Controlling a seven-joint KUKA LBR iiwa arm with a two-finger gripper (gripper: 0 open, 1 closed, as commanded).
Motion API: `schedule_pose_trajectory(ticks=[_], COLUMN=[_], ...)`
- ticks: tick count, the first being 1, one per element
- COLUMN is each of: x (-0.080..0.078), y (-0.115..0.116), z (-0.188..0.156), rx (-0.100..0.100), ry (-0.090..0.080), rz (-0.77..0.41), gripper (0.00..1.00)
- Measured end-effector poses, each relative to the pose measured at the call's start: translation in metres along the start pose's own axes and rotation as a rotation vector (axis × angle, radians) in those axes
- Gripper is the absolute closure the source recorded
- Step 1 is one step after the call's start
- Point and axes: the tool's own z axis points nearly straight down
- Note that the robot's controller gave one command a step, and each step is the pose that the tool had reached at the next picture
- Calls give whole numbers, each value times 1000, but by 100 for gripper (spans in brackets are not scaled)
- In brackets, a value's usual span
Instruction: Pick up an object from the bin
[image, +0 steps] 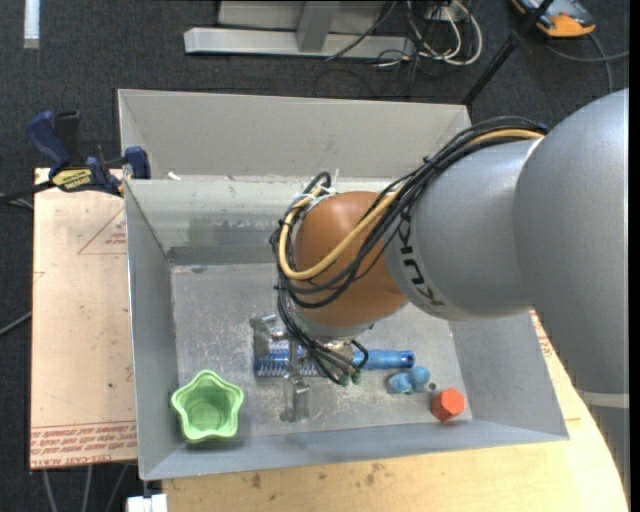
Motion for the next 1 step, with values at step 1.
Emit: schedule_pose_trajectory(ticks=[1], x=[-2], y=[6], z=[-53], rx=[4], ry=[-13], rz=[-424], gripper=[0])
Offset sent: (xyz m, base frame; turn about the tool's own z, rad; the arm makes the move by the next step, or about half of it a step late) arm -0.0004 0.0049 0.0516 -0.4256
